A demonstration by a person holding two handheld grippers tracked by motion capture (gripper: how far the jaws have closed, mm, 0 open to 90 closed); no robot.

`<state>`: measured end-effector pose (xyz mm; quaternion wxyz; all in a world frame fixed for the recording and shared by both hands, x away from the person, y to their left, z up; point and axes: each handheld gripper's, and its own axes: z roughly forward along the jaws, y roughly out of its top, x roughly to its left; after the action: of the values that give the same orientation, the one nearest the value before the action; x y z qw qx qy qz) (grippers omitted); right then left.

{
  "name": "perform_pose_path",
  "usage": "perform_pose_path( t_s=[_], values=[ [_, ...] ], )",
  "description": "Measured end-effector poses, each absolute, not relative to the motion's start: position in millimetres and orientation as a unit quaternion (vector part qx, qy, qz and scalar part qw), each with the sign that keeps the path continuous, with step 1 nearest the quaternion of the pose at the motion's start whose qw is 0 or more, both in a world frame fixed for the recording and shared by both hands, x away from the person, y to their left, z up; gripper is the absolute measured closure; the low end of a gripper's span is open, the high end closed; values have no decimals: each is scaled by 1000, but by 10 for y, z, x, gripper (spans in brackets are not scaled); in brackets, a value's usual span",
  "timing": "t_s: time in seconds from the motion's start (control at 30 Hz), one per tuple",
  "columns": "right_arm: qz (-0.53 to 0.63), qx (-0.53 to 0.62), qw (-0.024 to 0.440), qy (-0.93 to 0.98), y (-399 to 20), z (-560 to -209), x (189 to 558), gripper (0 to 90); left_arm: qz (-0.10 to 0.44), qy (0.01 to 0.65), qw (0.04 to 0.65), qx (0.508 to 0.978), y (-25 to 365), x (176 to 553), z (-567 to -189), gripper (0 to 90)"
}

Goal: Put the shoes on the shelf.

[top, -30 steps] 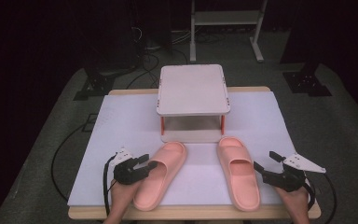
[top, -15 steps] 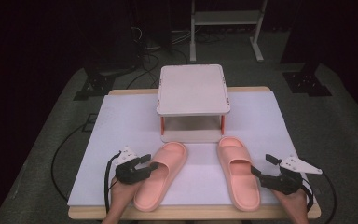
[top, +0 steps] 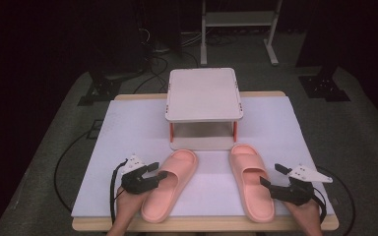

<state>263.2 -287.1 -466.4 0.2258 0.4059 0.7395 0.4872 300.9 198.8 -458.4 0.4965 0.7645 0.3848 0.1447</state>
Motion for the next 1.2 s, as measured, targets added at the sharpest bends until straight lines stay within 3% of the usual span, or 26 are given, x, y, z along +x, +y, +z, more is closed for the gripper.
perform_pose_path(
  t_s=[0.43,0.8,0.9,1.2],
  values=[
    [464,406,233,752,-2713,-4684,2739,414,144,381,488,772,1945,3006,-4606,497],
    [437,424,264,748,-2640,-4680,2784,623,173,384,460,782,1921,2993,-4625,593],
    [426,428,278,747,-2620,-4683,2780,653,177,389,459,779,1925,2993,-4628,651],
    [415,431,298,744,-2595,-4684,2761,691,184,394,459,775,1927,2986,-4637,683]
  ],
)
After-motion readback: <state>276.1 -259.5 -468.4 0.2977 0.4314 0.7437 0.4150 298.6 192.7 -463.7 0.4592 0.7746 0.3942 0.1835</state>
